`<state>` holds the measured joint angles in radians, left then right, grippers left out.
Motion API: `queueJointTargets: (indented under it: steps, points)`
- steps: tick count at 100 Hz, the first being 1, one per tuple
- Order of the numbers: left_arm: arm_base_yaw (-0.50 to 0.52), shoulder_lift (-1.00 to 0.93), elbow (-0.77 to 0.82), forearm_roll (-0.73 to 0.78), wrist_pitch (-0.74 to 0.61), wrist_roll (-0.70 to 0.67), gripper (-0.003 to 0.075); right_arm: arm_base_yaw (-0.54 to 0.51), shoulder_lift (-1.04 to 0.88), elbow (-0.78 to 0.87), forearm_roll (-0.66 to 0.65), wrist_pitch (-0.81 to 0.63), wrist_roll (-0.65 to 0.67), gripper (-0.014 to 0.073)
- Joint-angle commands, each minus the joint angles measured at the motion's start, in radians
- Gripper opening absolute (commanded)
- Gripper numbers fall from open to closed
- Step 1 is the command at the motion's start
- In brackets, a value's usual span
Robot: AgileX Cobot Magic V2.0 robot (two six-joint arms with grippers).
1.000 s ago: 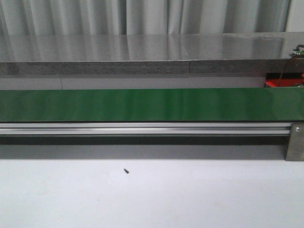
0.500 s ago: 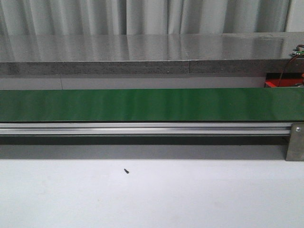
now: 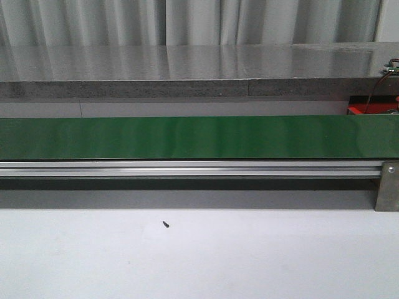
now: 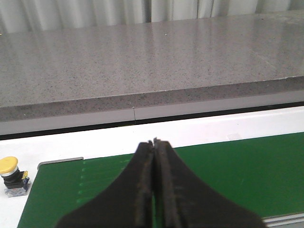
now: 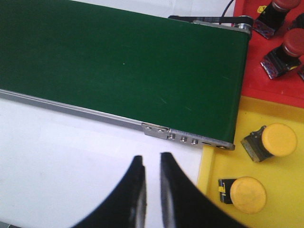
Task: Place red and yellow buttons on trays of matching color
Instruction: 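Withdraw the right gripper from the tray back over the belt end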
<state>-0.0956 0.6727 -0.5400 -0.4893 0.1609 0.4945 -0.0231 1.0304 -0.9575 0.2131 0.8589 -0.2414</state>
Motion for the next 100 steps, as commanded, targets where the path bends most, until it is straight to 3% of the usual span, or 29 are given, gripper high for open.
queueJointTargets:
  steps: [1, 76, 86, 100]
  points:
    - [-0.008, 0.003, -0.031, -0.015, -0.068, -0.004, -0.002, 0.001, -0.019, -0.027, -0.002, -0.05, 0.0, -0.0071]
    - [-0.008, 0.003, -0.033, -0.005, -0.068, -0.004, -0.0009, 0.001, -0.018, -0.027, -0.001, -0.093, 0.0, -0.006]
    - [-0.008, 0.003, -0.034, 0.019, -0.059, -0.004, 0.0078, 0.001, -0.018, -0.027, -0.001, -0.093, 0.0, -0.006]
    - [-0.008, 0.003, -0.034, 0.023, -0.059, -0.004, 0.0324, 0.001, -0.018, -0.027, -0.001, -0.093, 0.0, -0.006]
